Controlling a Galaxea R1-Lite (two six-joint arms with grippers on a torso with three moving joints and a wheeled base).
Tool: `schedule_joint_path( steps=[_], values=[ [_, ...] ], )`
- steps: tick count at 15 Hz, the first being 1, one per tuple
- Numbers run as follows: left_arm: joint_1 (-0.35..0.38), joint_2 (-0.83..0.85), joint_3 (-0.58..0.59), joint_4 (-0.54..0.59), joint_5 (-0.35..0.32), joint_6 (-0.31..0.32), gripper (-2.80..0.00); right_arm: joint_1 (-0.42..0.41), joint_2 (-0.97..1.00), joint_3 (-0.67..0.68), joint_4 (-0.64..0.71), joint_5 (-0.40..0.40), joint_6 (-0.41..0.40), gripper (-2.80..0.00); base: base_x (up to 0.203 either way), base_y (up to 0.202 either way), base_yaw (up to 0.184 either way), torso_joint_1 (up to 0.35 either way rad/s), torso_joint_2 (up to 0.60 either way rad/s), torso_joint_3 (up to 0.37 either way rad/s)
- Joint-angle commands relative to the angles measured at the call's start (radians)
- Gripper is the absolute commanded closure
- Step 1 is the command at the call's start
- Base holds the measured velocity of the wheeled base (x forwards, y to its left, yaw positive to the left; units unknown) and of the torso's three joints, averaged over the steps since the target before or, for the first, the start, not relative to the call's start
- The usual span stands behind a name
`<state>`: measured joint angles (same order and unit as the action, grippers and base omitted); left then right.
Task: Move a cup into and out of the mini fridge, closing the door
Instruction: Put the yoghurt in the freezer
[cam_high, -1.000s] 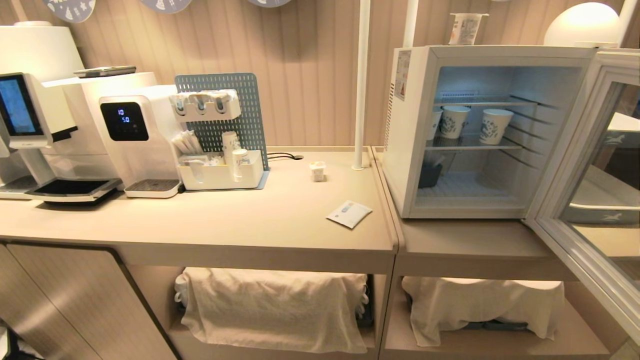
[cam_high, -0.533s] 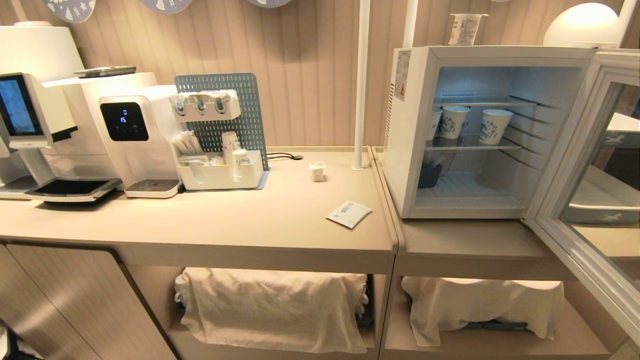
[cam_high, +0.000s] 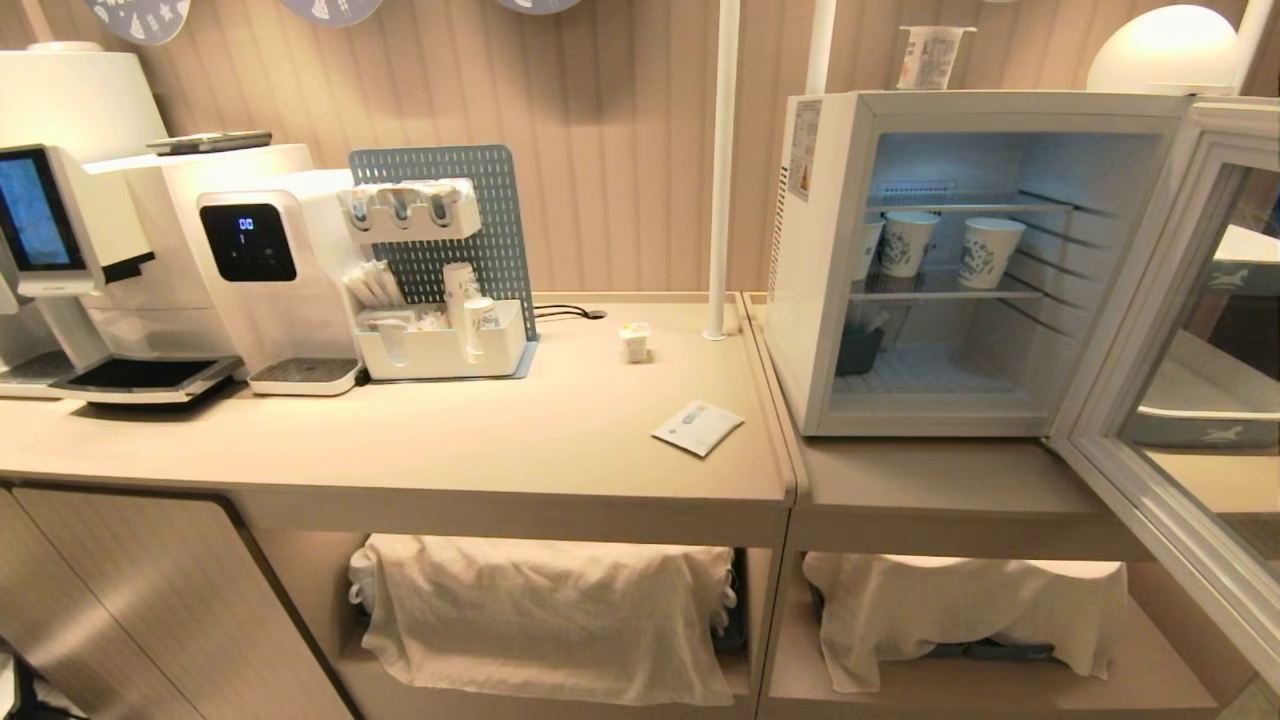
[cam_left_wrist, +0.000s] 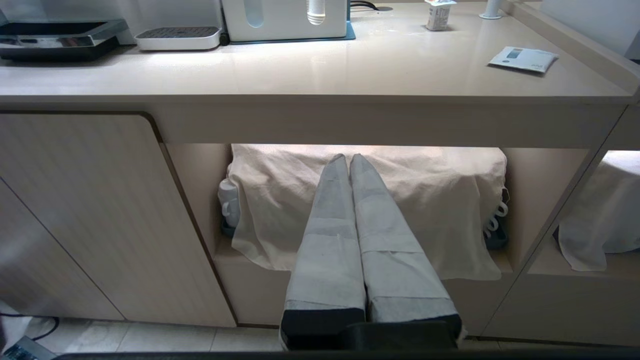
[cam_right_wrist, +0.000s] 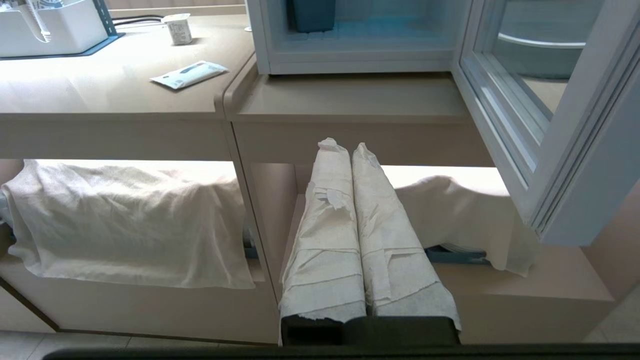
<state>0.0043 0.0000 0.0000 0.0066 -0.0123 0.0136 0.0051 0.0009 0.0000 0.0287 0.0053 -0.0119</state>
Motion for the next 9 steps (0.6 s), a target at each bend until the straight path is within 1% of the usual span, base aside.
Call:
schedule_joint_path(
  steps=[1, 2, 5, 6, 9],
  values=[
    [0.000, 0.000, 0.002, 0.000, 0.002, 0.002, 0.00, 0.000, 0.001, 0.000, 0.000, 0.001, 0.000, 0.00, 0.000, 0.000, 0.000, 0.000, 0.00, 0.000],
    [0.000, 0.000, 0.002, 0.000, 0.002, 0.003, 0.00, 0.000, 0.001, 0.000, 0.000, 0.001, 0.000, 0.00, 0.134, 0.088, -0.012, 0.002, 0.00, 0.011],
    [0.000, 0.000, 0.002, 0.000, 0.002, 0.003, 0.00, -0.001, 0.001, 0.000, 0.000, 0.001, 0.000, 0.00, 0.191, 0.171, -0.003, 0.005, 0.01, 0.002],
    [0.000, 0.000, 0.002, 0.000, 0.002, 0.003, 0.00, -0.001, 0.001, 0.000, 0.000, 0.001, 0.000, 0.00, 0.174, 0.109, 0.005, 0.002, 0.00, -0.005],
    [0.000, 0.000, 0.002, 0.000, 0.002, 0.005, 0.00, 0.001, 0.001, 0.000, 0.000, 0.001, 0.000, 0.00, 0.183, 0.027, 0.017, 0.002, 0.00, 0.000]
  ],
)
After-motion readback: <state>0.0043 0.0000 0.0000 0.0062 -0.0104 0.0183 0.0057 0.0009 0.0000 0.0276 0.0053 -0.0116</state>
